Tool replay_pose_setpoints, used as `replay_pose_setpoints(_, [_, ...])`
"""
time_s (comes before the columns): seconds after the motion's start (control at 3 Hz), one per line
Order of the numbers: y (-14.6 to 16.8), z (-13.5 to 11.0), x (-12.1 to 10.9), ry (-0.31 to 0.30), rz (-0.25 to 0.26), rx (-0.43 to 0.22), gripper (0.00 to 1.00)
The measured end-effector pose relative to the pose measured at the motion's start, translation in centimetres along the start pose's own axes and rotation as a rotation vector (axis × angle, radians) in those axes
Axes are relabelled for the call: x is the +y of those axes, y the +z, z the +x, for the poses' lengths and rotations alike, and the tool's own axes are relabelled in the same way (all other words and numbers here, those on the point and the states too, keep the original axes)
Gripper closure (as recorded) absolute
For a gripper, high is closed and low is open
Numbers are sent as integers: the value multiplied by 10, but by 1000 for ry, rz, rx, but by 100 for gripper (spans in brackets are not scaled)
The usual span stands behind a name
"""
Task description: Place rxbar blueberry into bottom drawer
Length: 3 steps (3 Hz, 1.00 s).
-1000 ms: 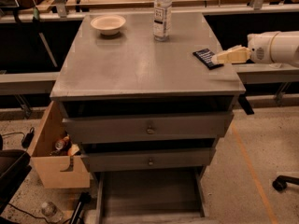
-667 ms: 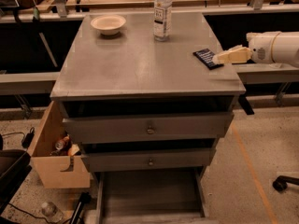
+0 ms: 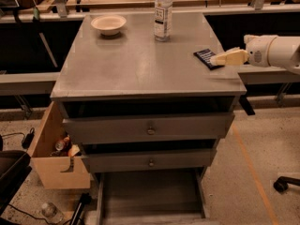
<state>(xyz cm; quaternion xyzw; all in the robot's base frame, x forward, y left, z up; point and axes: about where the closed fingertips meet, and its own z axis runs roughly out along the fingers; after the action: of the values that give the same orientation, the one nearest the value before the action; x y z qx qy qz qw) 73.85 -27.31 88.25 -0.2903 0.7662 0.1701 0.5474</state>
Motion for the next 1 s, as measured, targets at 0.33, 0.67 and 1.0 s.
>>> replay_pose_setpoints(0.33, [13,3,1,44,38,-8,0])
replay_pose_setpoints(0.67, [23,6,0,71,65,-6,0])
replay_pose_setpoints(1.0, [33,9,0,80,74,5,0])
